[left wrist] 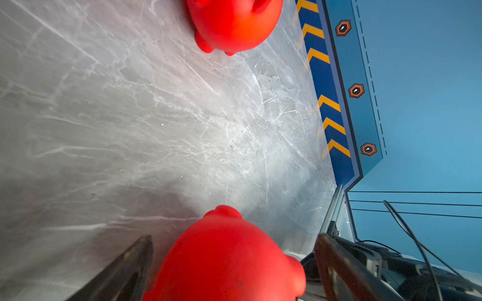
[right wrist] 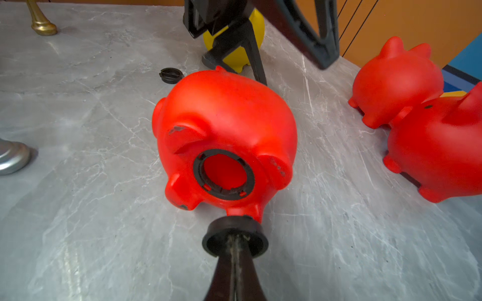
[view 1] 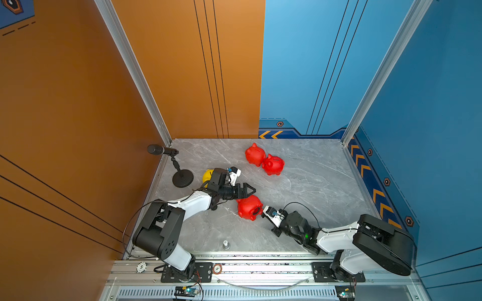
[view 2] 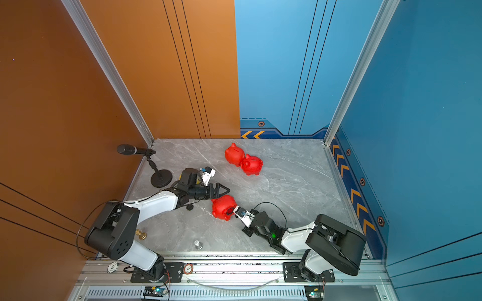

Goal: Open piggy banks
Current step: Place the lid at the center of the board.

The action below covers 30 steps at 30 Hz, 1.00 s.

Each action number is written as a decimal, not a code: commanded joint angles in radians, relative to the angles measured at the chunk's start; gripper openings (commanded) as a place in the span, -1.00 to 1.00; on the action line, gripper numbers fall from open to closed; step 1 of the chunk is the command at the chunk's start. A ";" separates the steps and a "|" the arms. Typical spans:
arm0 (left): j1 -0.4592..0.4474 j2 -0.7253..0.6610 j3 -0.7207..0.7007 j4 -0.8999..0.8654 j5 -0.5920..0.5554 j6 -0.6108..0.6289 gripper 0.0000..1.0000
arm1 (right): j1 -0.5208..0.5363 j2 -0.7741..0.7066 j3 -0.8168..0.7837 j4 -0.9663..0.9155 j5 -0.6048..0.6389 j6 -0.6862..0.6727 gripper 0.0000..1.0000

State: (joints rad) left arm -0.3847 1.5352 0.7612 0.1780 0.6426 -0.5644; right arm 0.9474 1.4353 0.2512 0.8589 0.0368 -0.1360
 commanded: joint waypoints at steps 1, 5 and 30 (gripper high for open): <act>0.013 -0.060 0.020 -0.043 -0.017 0.026 0.95 | -0.029 -0.063 0.041 -0.123 -0.105 0.069 -1.00; 0.029 -0.140 0.016 -0.094 -0.072 0.034 0.95 | -0.037 -0.121 0.118 -0.382 -0.138 0.092 -1.00; 0.098 -0.670 0.058 -0.841 -0.693 0.134 0.95 | -0.209 0.264 1.045 -1.357 -0.366 0.135 -1.00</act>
State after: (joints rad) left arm -0.2943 0.9066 0.7841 -0.5438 0.0166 -0.4652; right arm 0.7425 1.5913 1.1744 -0.3023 -0.2916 0.0479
